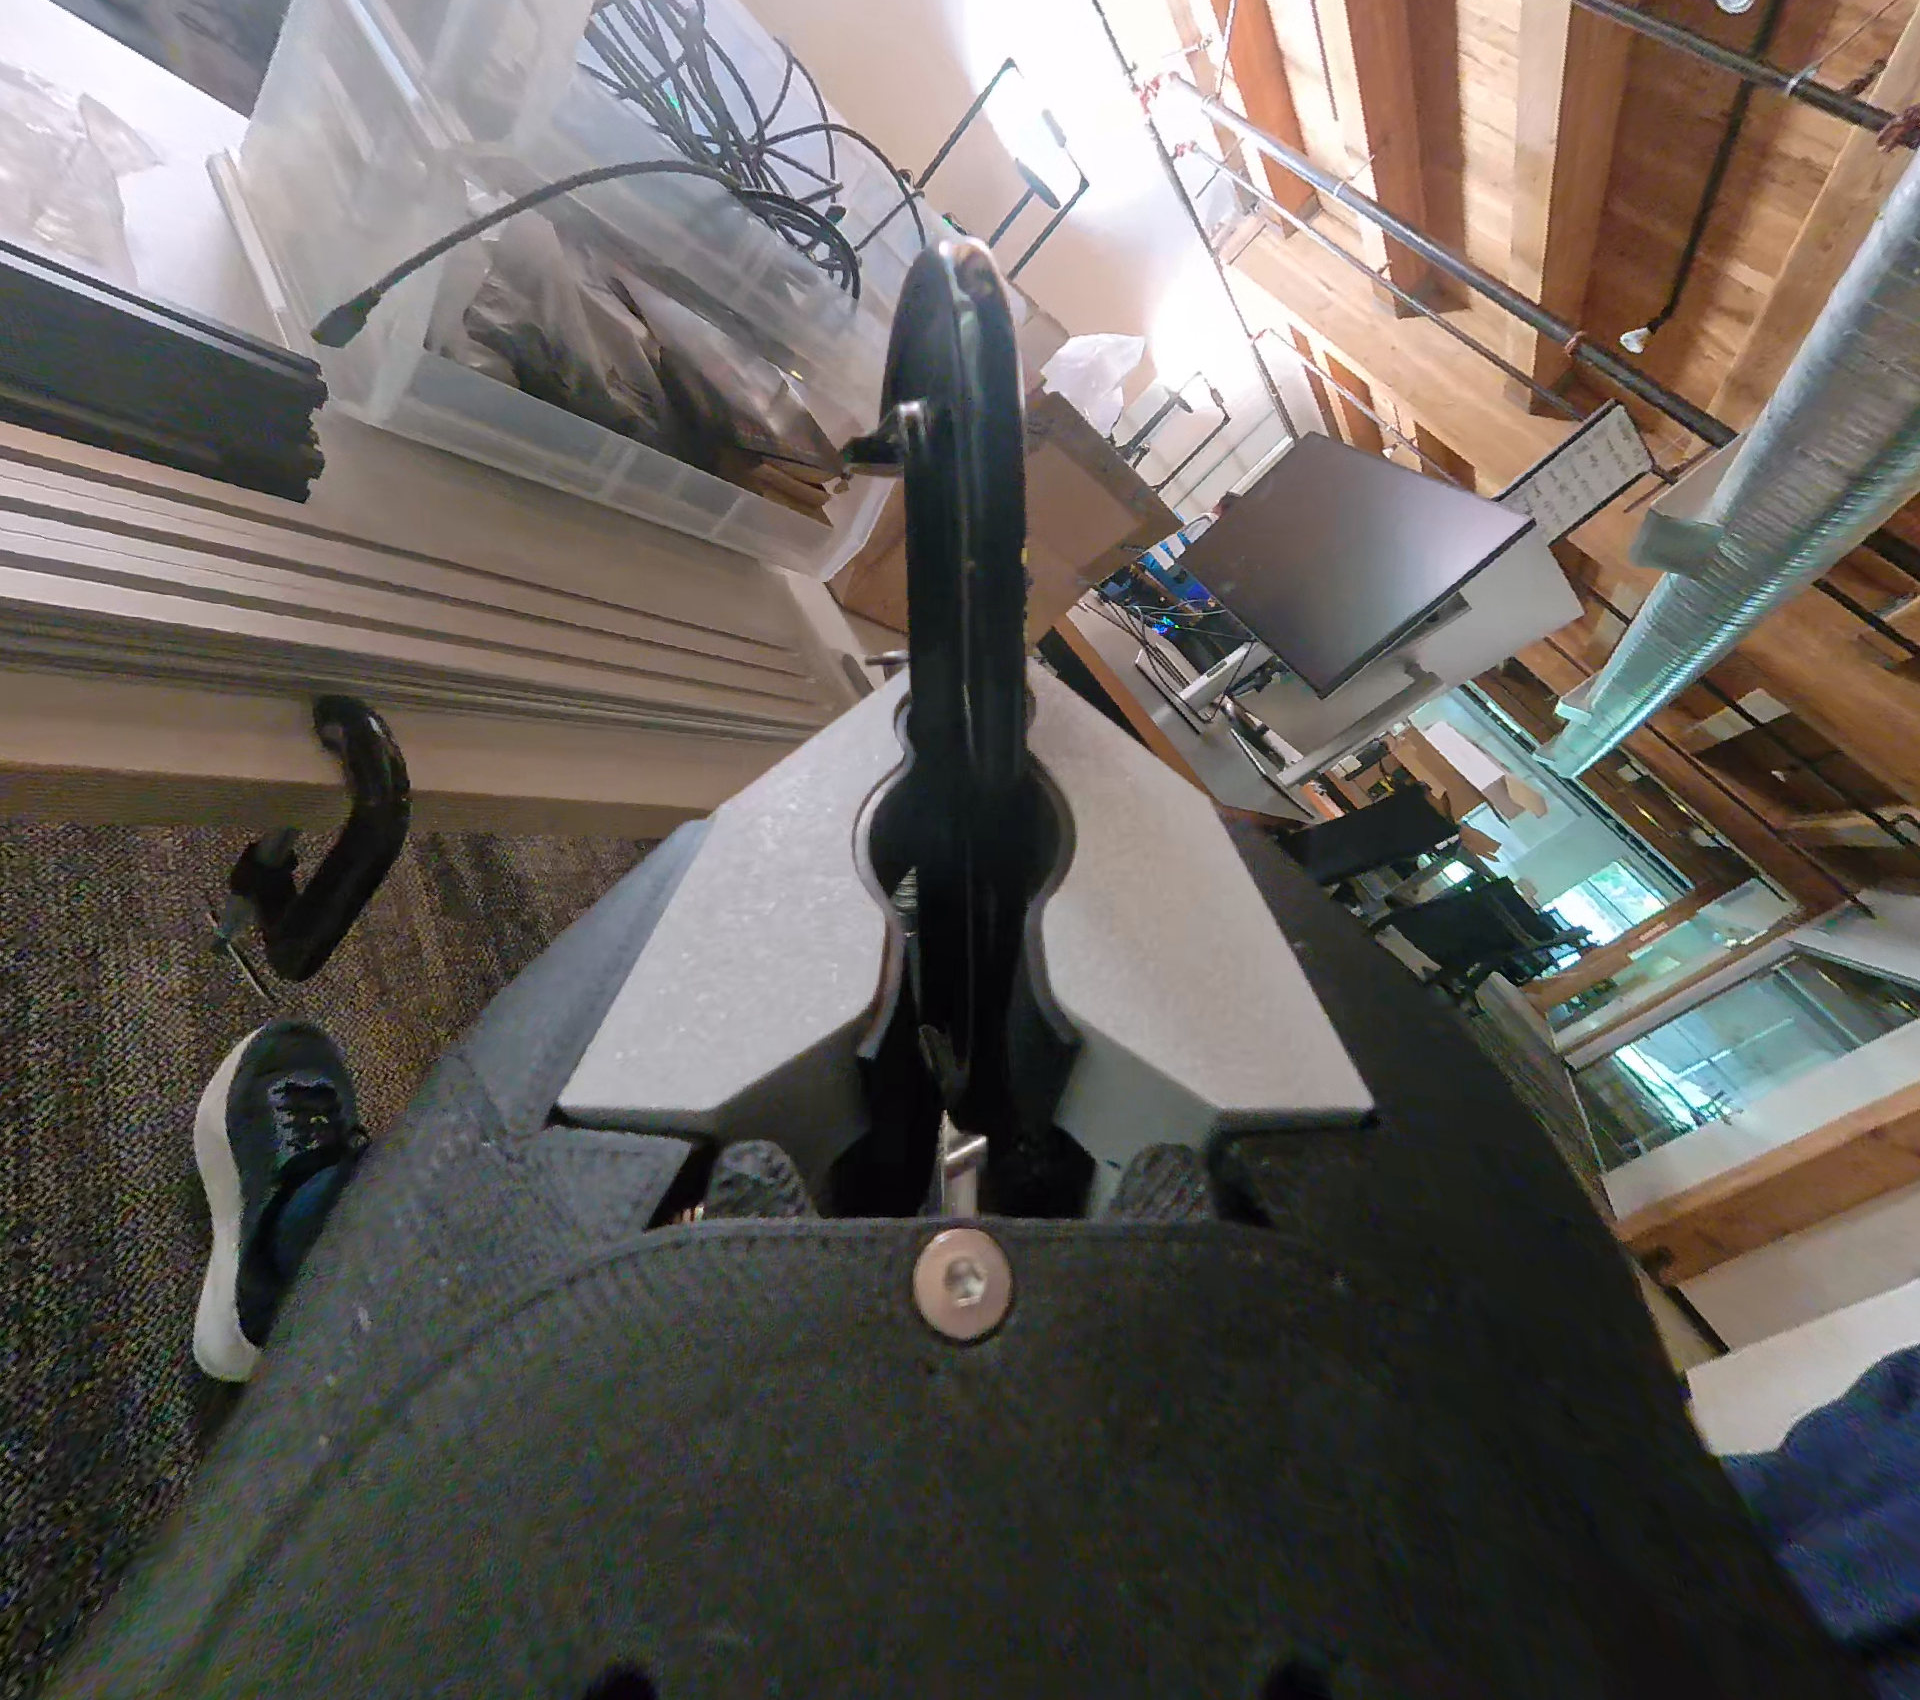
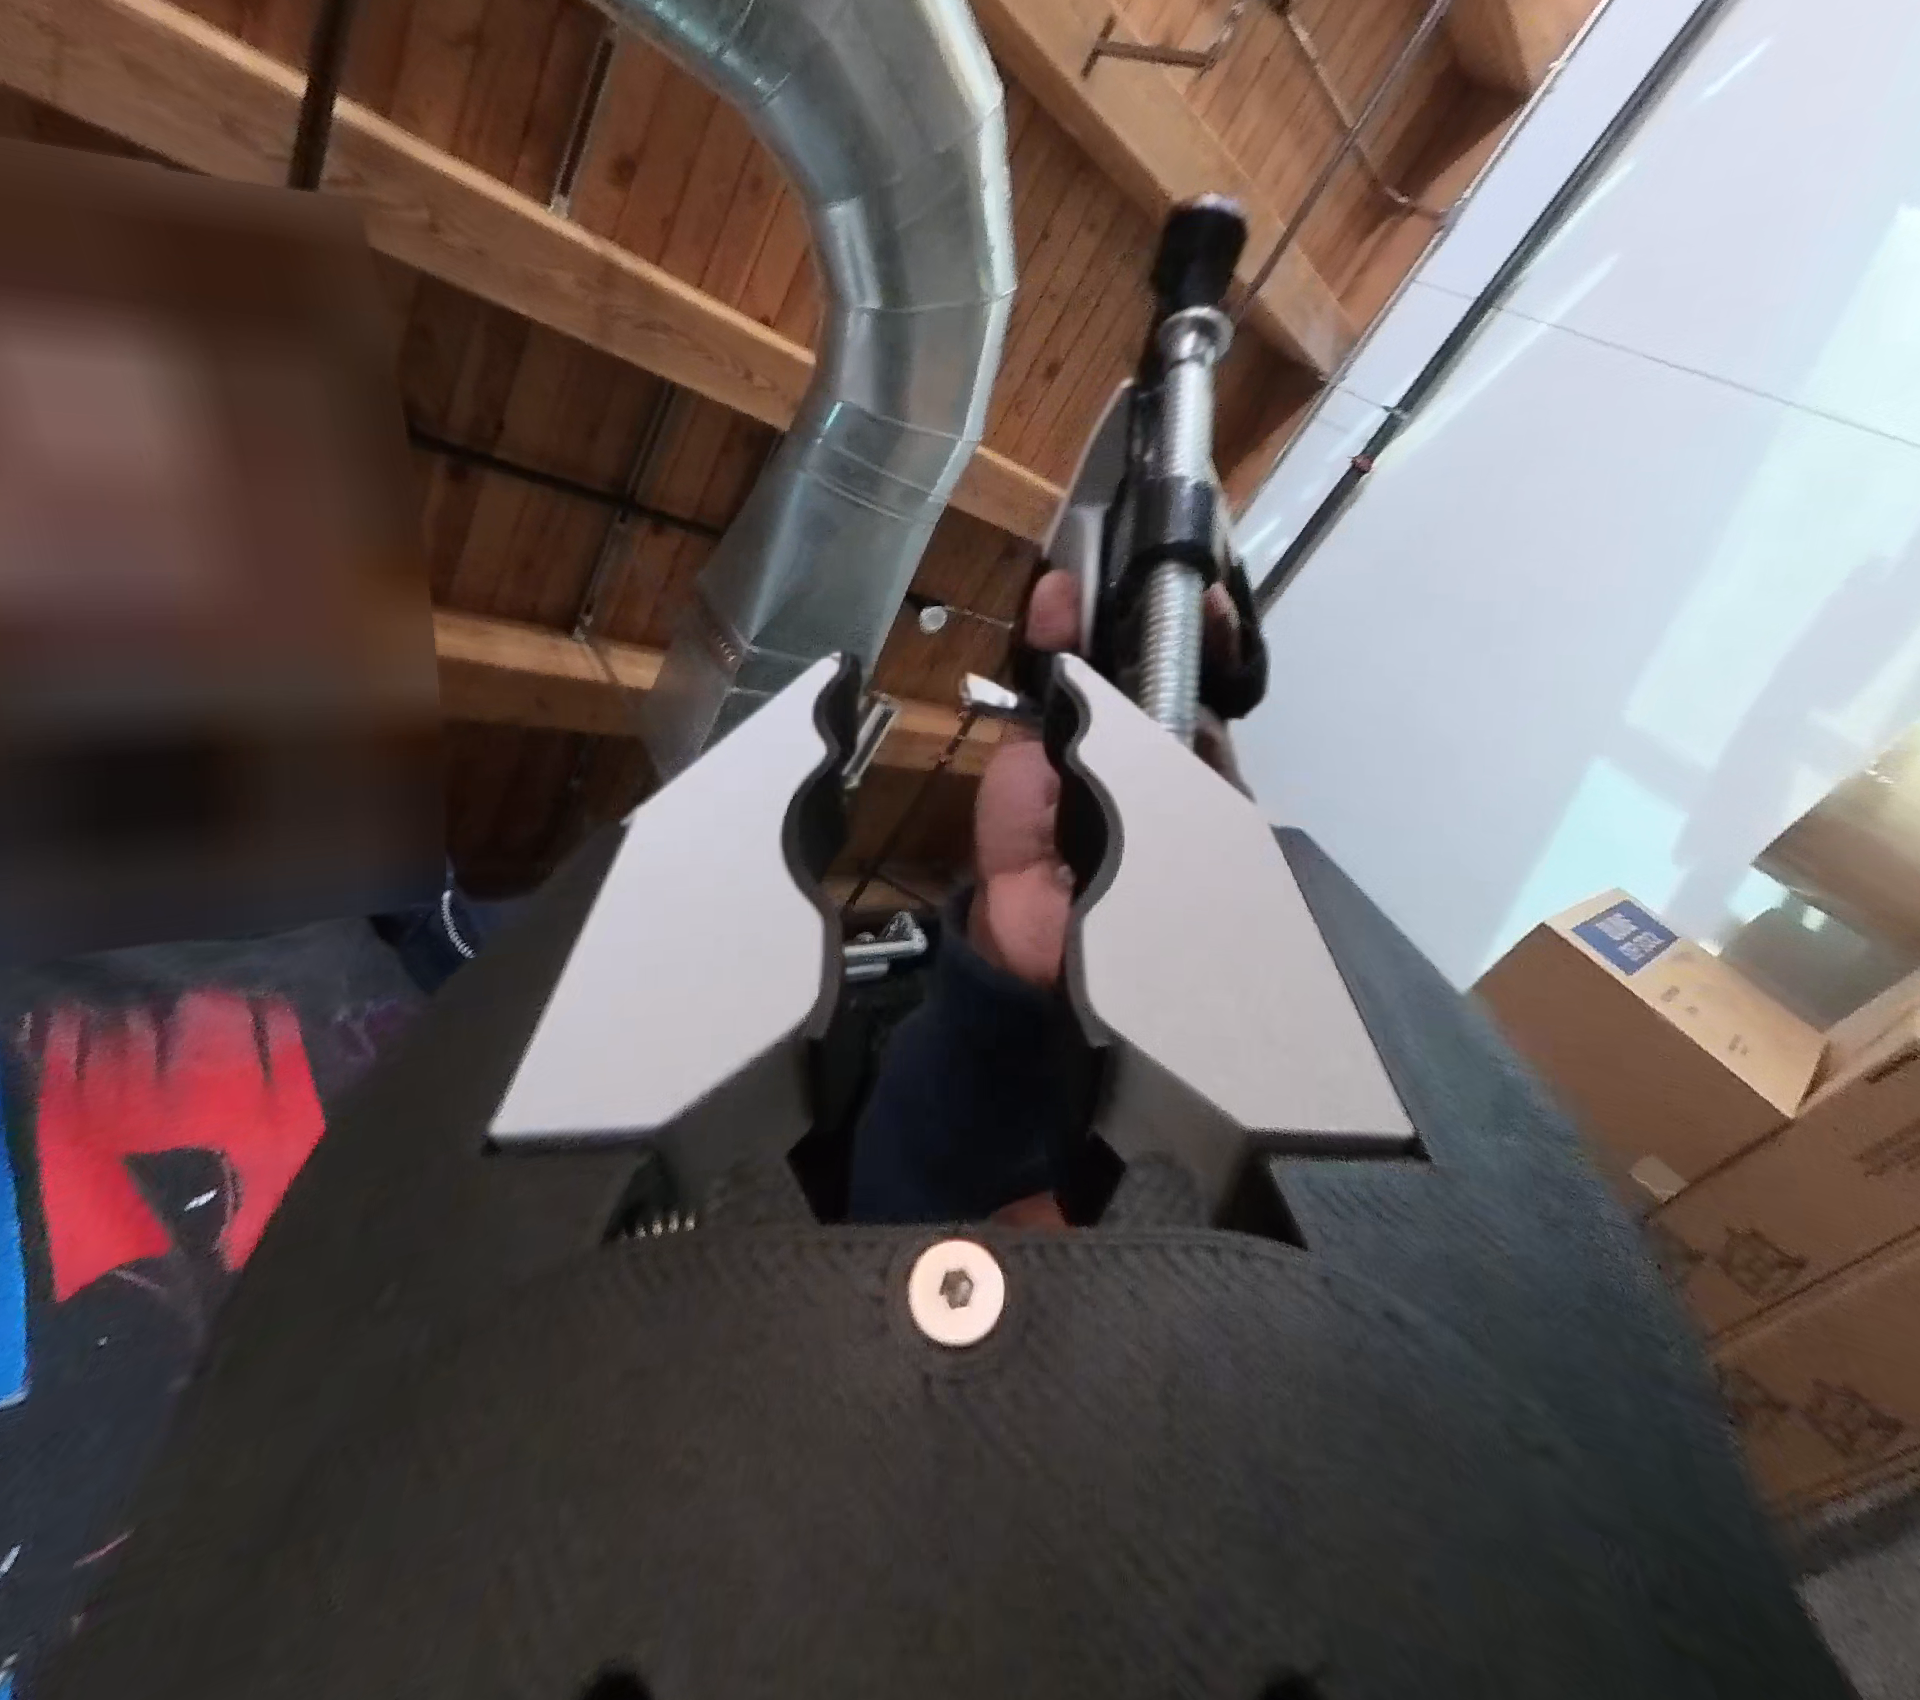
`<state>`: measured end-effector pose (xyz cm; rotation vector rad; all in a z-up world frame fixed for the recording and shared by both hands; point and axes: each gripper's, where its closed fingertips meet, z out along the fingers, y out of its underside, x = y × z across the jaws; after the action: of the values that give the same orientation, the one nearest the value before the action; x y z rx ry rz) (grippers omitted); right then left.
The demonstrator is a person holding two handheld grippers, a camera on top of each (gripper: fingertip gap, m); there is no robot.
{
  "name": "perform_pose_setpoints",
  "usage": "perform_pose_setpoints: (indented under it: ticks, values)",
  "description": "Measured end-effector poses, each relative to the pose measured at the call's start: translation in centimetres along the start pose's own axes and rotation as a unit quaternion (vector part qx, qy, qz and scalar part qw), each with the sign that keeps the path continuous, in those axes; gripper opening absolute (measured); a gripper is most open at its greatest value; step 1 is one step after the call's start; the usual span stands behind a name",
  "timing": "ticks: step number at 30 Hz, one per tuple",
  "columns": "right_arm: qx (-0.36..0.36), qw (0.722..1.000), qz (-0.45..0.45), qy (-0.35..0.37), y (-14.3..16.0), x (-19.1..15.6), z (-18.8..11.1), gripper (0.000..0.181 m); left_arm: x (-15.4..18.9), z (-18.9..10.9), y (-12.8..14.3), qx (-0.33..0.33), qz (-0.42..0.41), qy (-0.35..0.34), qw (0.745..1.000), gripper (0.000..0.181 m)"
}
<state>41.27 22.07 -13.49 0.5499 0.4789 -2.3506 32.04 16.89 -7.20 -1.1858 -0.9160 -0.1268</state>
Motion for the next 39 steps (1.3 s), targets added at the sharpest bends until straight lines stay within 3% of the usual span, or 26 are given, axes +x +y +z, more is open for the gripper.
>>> perform_pose_setpoints:
  ticks: [6,10,19,27,31,39]
  values:
    - [-0.060,0.998,-0.004,-0.020,3.0,-0.6,1.4,0.032,0.2,0.5,0.1,0.000,0.004,-0.004,1.000,0.017]
    - [-0.074,0.997,-0.003,0.013,4.3,1.0,1.4,0.032,0.8,0.9,0.2,0.001,-0.005,0.009,1.000,0.018]
    - [0.002,0.998,-0.009,0.061,1.1,2.9,-0.2,0.032,1.7,1.2,0.6,0.001,-0.016,0.029,0.999,0.017]
    - [0.060,0.998,0.017,0.023,-0.5,2.0,-0.7,0.034,2.6,1.5,1.0,-0.006,-0.016,0.049,0.999,0.017]
    - [0.092,0.996,0.006,-0.012,-2.1,0.3,-1.1,0.032,1.5,1.1,0.9,-0.001,0.006,0.017,1.000,0.017]
    - [-0.043,0.998,0.000,-0.040,2.8,-0.8,1.1,0.027,0.1,0.8,0.7,0.018,-0.011,-0.005,1.000,0.017]
